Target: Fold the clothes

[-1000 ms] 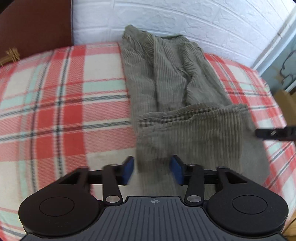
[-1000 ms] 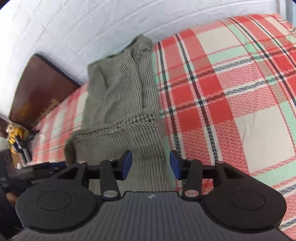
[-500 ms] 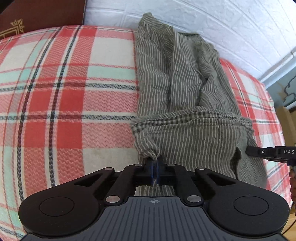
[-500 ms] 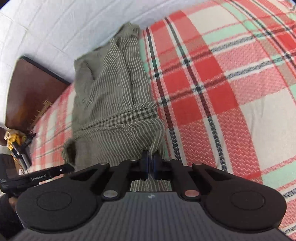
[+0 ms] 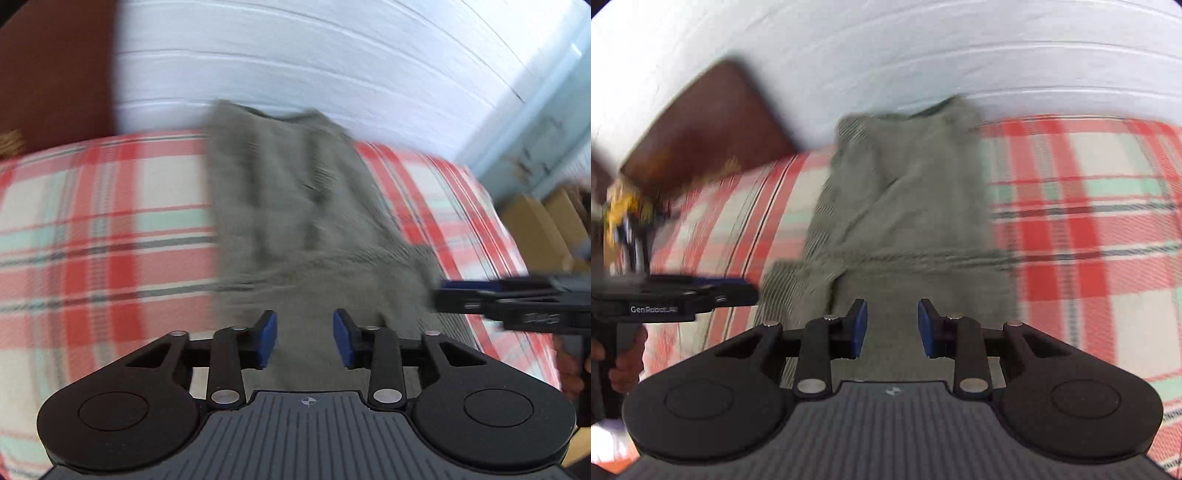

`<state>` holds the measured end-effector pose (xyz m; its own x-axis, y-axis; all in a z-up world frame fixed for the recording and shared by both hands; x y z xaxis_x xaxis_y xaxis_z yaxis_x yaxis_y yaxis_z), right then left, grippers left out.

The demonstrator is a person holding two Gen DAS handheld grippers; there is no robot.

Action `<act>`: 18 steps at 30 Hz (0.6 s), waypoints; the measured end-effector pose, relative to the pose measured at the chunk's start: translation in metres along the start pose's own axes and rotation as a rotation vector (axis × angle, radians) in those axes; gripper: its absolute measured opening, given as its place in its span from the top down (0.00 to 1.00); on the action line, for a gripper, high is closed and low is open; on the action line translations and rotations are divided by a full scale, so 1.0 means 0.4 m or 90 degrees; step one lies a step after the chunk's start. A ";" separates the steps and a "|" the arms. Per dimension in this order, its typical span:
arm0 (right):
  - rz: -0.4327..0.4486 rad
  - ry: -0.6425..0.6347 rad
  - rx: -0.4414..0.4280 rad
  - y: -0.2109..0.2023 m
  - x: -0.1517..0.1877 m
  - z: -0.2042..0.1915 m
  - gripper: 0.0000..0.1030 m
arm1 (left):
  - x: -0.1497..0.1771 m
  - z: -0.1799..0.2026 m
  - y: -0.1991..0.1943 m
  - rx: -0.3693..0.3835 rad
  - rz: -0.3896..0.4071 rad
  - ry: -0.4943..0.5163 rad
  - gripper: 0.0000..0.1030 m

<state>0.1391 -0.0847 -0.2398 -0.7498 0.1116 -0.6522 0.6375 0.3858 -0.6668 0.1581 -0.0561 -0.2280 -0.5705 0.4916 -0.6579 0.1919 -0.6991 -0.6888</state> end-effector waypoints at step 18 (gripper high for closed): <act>-0.009 -0.006 0.021 -0.001 0.036 -0.030 0.95 | -0.008 0.061 0.072 -0.008 -0.010 0.062 0.52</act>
<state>0.1261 -0.0724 -0.2446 -0.7571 0.0976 -0.6459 0.6324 0.3575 -0.6872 0.1460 -0.0906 -0.2382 -0.4936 0.5511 -0.6728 0.1941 -0.6843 -0.7029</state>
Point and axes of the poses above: each gripper's, at about its wrist camera, not at the fingertips, and y roughly the way its jaws point, z to its right, x to its underside, the point moved 10 cm from there along y, roughly the way its jaws point, and after that the axes turned 11 degrees about z, right-handed, at the moved point
